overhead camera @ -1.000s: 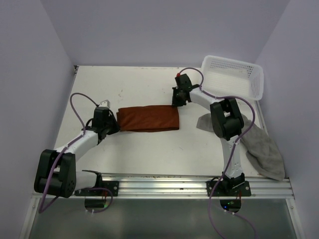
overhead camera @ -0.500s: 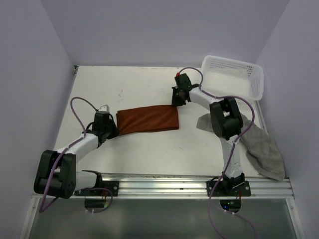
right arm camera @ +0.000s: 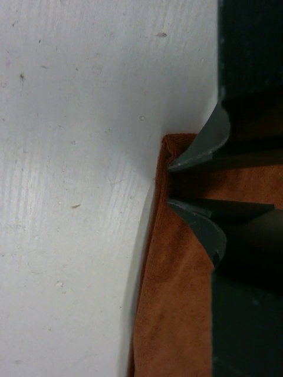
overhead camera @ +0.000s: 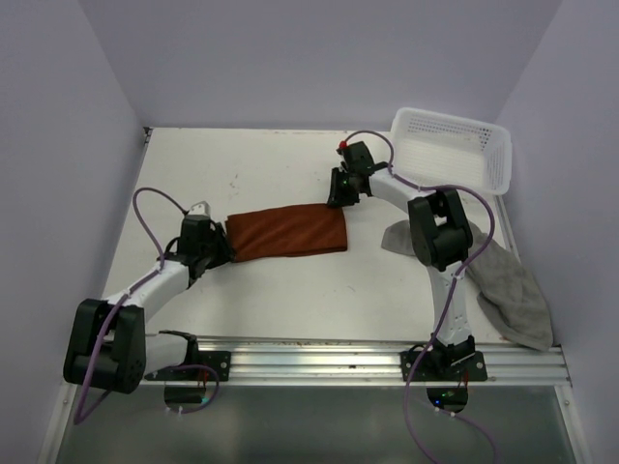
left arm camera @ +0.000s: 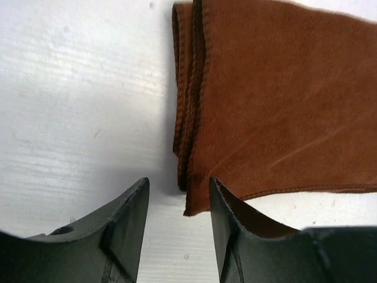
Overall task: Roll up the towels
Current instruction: Fold the towel, then roll the towel
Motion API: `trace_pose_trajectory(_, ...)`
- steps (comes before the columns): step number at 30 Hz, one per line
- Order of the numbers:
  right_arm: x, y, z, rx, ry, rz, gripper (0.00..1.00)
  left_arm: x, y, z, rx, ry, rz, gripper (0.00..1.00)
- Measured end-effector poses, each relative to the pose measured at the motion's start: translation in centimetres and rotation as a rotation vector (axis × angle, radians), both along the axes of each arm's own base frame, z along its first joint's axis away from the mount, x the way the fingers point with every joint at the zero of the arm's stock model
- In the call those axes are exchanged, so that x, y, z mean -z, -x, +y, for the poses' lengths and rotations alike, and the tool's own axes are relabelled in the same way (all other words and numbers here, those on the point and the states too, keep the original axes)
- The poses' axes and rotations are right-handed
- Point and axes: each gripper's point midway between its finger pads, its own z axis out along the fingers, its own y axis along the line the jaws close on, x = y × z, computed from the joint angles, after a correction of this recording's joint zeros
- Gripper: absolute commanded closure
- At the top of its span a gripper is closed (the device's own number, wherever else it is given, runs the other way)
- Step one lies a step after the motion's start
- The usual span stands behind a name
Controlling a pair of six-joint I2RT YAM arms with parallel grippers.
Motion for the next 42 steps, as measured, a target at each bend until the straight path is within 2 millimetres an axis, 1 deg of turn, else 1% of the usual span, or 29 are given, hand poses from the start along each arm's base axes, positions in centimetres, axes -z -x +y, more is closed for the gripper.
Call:
trace_pose_trajectory(2, -0.3, 0.1, 0.1, -0.013, -0.006, -0.002, 0.66, -0.8, -0.6, 0.1, -0.007, -0.007, -0.015, 0.48)
trace_pose_trajectory(5, -1.1, 0.3, 0.1, -0.02, -0.008, -0.007, 0.64, -3.0, -2.2, 0.3, -0.024, -0.02, -0.054, 0.45)
trace_pose_trajectory(9, -4.0, 0.2, 0.1, -0.018, -0.026, -0.056, 0.64, -6.1, -4.4, 0.4, -0.037, -0.031, -0.13, 0.44)
trace_pose_trajectory(10, -4.8, 0.4, -0.1, -0.012, -0.029, -0.069, 0.63, -6.6, -4.7, 0.4, -0.036, -0.031, -0.141, 0.44)
trace_pose_trajectory(12, -6.4, 1.2, -0.7, 0.004, -0.044, -0.091, 0.62, -7.7, -5.5, 0.3, -0.026, -0.036, -0.167, 0.44)
trace_pose_trajectory(14, -7.5, 2.6, -1.6, 0.03, -0.059, -0.093, 0.6, -8.7, -6.4, 0.1, -0.013, -0.037, -0.181, 0.45)
trace_pose_trajectory(16, -8.1, 4.1, -3.0, 0.068, -0.081, -0.089, 0.6, -9.5, -7.6, -0.4, 0.004, -0.044, -0.185, 0.45)
trace_pose_trajectory(18, -8.0, 5.3, -4.4, 0.108, -0.103, -0.081, 0.6, -10.3, -9.1, -1.4, 0.03, -0.049, -0.192, 0.46)
trace_pose_trajectory(21, -6.6, 7.7, -6.2, 0.164, -0.139, -0.04, 0.59, -11.4, -11.0, -4.1, 0.091, -0.048, -0.197, 0.47)
trace_pose_trajectory(23, -5.3, 9.5, -7.0, 0.195, -0.16, -0.002, 0.59, -12.1, -12.5, -6.6, 0.141, -0.047, -0.195, 0.47)
trace_pose_trajectory(25, -4.1, 11.2, -7.1, 0.209, -0.188, 0.032, 0.58, -12.9, -14.1, -9.6, 0.191, -0.05, -0.202, 0.47)
trace_pose_trajectory(27, -3.3, 12.1, -6.8, 0.214, -0.22, 0.054, 0.57, -13.3, -15.1, -12.8, 0.245, -0.055, -0.204, 0.47)
trace_pose_trajectory(28, -2.9, 12.4, -6.6, 0.215, -0.238, 0.06, 0.56, -13.5, -15.5, -14.7, 0.275, -0.054, -0.209, 0.47)
trace_pose_trajectory(31, -2.3, 13.1, -6.0, 0.21, -0.29, 0.071, 0.56, -13.2, -15.8, -20.0, 0.363, -0.058, -0.197, 0.47)
trace_pose_trajectory(34, -2.5, 13.0, -5.6, 0.207, -0.323, 0.057, 0.55, -11.9, -15.3, -24.5, 0.437, -0.067, -0.168, 0.47)
trace_pose_trajectory(38, -2.6, 12.1, -5.0, 0.2, -0.36, 0.031, 0.55, -9.6, -14.5, -27.8, 0.496, -0.092, -0.116, 0.47)
trace_pose_trajectory(40, -2.3, 11.8, -4.6, 0.195, -0.381, 0.029, 0.55, -8.7, -14.5, -28.9, 0.51, -0.105, -0.099, 0.47)
trace_pose_trajectory(42, -1.6, 11.8, -4.2, 0.194, -0.389, 0.042, 0.55, -7.9, -14.5, -29.7, 0.522, -0.116, -0.084, 0.47)
